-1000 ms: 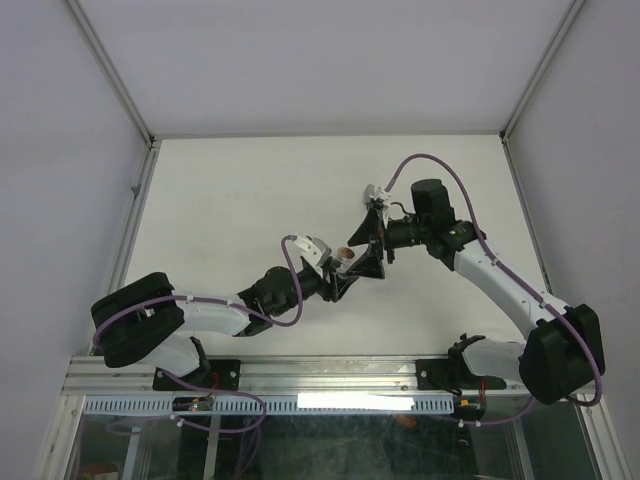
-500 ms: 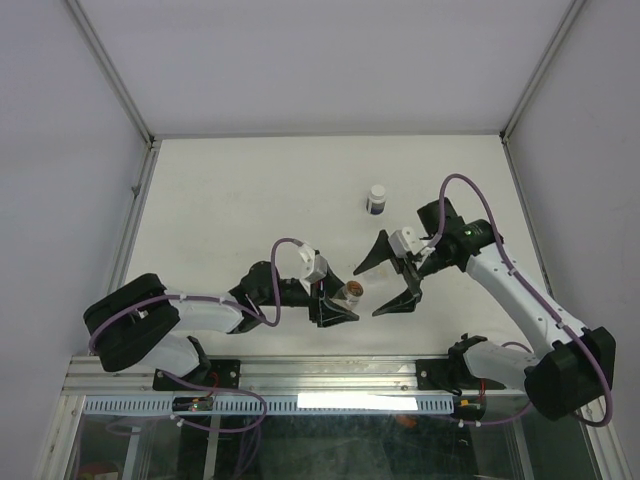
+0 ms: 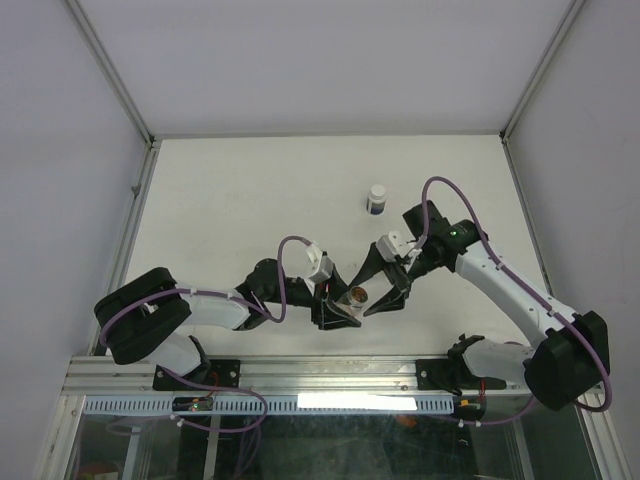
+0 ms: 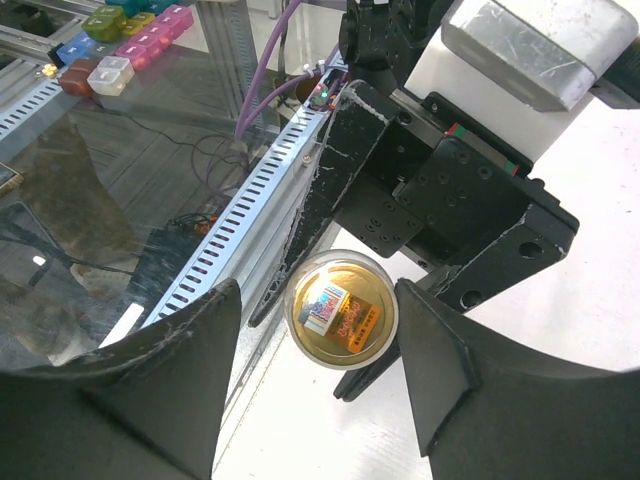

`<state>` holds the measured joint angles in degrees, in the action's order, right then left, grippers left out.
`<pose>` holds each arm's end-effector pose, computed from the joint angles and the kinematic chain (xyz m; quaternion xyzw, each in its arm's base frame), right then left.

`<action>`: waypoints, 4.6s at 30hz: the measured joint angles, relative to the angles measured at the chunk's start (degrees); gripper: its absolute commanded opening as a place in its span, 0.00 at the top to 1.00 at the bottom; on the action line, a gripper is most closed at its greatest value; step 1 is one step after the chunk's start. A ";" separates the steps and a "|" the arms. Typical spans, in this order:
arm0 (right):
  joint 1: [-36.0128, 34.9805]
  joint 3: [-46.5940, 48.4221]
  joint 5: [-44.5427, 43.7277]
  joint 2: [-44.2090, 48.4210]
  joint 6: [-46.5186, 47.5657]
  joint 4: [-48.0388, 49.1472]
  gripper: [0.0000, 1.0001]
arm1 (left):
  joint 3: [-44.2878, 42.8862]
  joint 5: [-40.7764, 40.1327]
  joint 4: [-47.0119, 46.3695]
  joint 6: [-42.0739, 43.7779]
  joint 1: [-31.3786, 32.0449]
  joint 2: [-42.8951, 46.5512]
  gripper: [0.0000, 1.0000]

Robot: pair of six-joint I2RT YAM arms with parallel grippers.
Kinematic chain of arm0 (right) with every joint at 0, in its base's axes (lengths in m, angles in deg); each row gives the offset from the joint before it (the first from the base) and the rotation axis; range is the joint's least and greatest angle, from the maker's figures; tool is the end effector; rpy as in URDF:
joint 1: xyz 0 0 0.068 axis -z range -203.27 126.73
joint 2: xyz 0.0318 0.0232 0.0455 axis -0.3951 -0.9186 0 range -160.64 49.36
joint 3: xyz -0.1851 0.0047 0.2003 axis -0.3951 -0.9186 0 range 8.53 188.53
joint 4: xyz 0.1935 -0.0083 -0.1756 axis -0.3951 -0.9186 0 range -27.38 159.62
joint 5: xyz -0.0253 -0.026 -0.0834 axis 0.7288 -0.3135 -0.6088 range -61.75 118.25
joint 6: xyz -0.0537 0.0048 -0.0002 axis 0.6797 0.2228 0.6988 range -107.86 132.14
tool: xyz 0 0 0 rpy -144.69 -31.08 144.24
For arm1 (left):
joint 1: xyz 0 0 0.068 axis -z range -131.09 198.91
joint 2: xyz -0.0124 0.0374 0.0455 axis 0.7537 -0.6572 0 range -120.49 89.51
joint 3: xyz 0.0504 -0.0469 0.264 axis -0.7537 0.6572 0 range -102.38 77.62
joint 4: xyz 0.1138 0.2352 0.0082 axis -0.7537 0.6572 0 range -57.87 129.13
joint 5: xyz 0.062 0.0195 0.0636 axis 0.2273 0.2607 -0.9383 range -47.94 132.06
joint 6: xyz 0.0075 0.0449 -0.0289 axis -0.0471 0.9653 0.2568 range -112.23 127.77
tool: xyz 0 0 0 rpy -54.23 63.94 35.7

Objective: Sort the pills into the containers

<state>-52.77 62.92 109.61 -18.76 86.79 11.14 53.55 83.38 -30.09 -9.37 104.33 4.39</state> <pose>0.1551 0.1282 0.2830 -0.6530 0.3809 0.5497 0.3556 0.1336 -0.2351 0.1932 0.4528 0.5361 -0.5945 0.3926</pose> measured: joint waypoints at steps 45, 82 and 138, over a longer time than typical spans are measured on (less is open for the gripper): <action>-1.18 -1.40 -12.04 -0.22 -39.45 29.66 1.00 | 2.38 -27.91 3.63 3.85 4.24 5.05 1.00; 15.34 0.68 -17.92 -1.33 -38.18 23.50 1.00 | 11.32 -39.91 2.69 4.22 3.72 21.88 0.01; 52.28 16.87 -57.77 -31.63 -40.26 35.76 0.21 | 14.19 -31.93 2.16 13.97 2.23 13.11 0.04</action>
<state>-0.49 79.80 51.84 -50.39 46.53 46.89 67.73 51.44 -27.93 4.59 106.56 17.50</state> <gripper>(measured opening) 0.675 0.966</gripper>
